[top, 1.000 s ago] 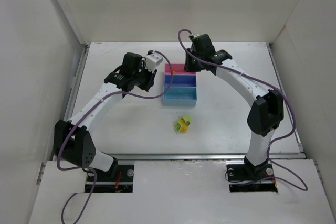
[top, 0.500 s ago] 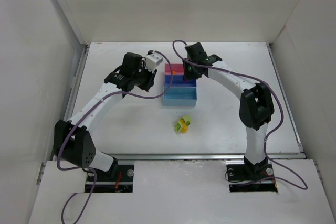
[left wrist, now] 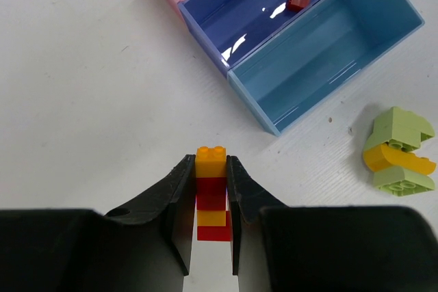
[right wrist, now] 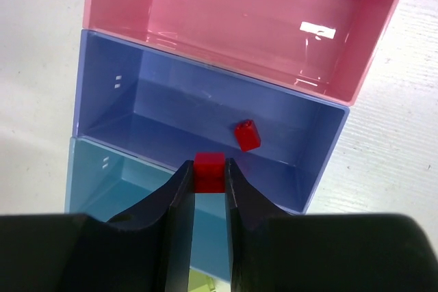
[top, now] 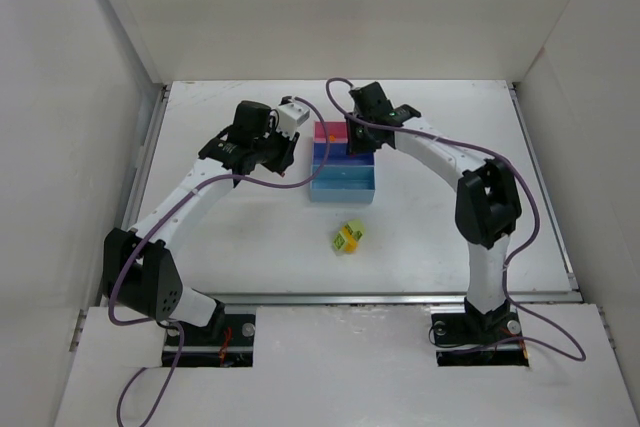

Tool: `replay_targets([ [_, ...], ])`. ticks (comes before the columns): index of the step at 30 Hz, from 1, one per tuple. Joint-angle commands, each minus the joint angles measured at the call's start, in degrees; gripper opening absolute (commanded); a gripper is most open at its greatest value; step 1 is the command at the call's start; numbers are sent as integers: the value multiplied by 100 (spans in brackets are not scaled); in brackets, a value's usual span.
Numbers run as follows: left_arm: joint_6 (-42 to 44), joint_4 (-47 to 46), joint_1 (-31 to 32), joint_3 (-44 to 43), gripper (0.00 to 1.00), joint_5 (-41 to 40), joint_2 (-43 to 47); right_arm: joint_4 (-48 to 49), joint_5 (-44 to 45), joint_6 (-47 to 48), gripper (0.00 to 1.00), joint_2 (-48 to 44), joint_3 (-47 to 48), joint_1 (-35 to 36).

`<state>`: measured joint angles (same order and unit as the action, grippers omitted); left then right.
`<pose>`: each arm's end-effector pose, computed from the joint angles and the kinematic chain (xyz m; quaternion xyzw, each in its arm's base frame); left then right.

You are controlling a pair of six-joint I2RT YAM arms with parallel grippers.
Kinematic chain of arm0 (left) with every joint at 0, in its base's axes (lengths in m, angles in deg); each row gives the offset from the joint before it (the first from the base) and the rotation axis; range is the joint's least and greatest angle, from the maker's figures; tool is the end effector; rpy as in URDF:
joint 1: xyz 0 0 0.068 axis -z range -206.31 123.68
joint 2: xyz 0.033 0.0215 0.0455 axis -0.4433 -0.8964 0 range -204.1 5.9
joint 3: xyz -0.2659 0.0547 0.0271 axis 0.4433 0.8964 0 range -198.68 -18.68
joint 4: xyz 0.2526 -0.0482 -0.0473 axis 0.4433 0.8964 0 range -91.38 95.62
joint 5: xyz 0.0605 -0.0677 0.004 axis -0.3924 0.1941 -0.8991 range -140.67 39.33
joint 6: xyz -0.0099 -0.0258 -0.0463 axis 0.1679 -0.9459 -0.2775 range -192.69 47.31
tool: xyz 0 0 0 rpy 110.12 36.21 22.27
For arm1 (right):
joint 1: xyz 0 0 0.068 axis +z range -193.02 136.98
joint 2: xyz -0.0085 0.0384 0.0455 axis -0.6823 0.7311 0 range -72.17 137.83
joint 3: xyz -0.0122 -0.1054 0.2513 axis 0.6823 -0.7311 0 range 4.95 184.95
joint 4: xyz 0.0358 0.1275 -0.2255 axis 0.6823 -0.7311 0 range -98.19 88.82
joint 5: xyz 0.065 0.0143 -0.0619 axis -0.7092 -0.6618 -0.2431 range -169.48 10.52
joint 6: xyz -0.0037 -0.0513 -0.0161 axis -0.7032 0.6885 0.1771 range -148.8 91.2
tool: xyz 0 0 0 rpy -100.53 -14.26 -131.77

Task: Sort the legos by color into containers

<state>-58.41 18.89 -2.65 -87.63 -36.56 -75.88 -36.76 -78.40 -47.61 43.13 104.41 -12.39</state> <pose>0.2945 -0.1386 0.3196 0.3391 0.8061 -0.1463 0.4624 0.3904 0.2304 0.2574 -0.0940 0.9391 0.1301 0.3039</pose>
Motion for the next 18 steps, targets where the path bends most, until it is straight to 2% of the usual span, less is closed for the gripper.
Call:
replay_targets([
  [1, -92, -155, -11, 39, 0, 136, 118, 173, 15, 18, 0, -307, 3, 127],
  [18, -145, -155, -11, 92, 0, 136, 171, 173, 15, 18, 0, -360, 3, 127],
])
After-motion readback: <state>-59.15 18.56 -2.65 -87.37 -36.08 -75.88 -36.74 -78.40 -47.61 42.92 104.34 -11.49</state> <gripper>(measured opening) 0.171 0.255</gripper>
